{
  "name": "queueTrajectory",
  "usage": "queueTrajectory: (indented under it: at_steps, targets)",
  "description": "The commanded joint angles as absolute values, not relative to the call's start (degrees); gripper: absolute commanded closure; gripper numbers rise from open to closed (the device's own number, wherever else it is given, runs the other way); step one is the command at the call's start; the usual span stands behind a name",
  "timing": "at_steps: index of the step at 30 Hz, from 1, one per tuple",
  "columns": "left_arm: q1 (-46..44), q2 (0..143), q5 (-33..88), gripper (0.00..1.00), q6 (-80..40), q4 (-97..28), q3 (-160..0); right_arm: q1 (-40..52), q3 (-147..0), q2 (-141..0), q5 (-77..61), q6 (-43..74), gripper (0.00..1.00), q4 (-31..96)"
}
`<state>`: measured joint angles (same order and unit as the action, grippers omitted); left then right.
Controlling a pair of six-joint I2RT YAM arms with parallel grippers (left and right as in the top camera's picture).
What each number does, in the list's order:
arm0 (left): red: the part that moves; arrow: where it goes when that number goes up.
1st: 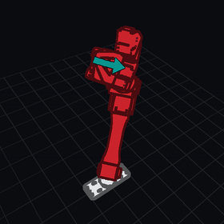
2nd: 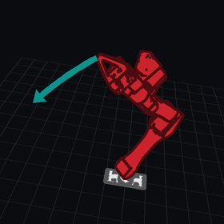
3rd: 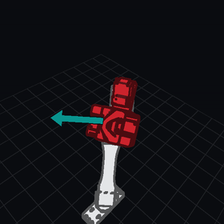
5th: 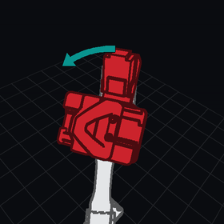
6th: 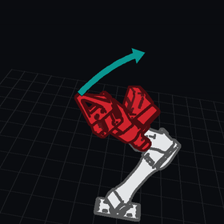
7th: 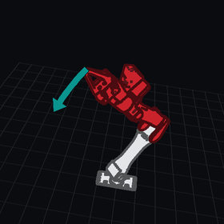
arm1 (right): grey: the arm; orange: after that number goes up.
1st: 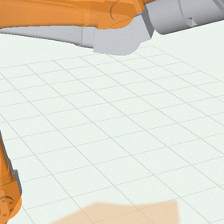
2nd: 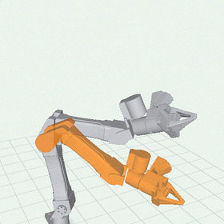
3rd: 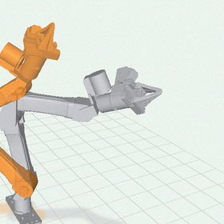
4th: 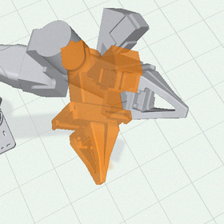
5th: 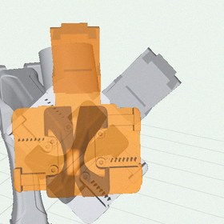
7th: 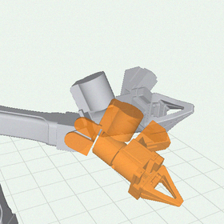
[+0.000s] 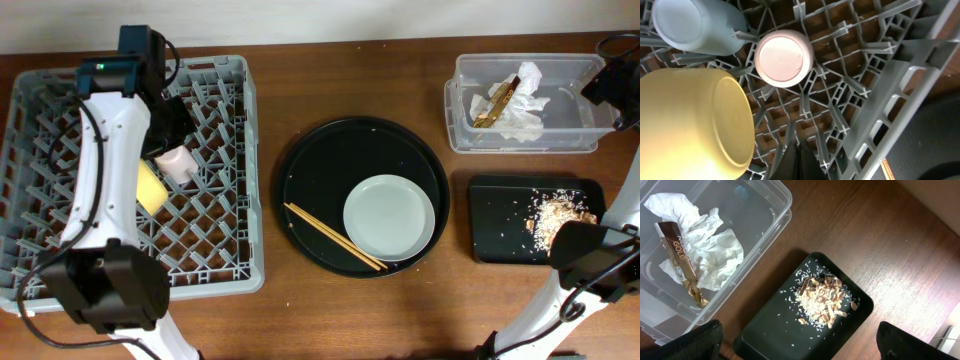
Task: Sort waste into correct bins and load items into the dishwasher rack
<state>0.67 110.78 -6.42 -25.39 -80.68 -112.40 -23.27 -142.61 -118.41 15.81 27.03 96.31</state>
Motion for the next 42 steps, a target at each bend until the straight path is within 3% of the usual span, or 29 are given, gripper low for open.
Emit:
queueTrajectory:
  at_steps: [1,20,27,42]
  targets:
    - [0.64,112.01,-9.52,0.99,-26.30,-80.62,-112.55,-23.27,-142.63,-118.61,16.53,27.51,0.01,96.49]
    - [7.62,112.40,-11.33,1.00,-27.64,-82.94,-112.55,-23.27,-142.61,-118.61,16.53,27.51,0.01,96.49]
    - [6.00,112.40,3.66,1.00,-23.51,-79.92,-112.55,-23.27,-142.61,-118.61,16.53,27.51,0.01,96.49]
    - [7.16,112.46,-4.45,1.00,-26.04,-88.49,-112.57,-23.27,-142.63,-118.61,16.53,27.51,0.01,96.49]
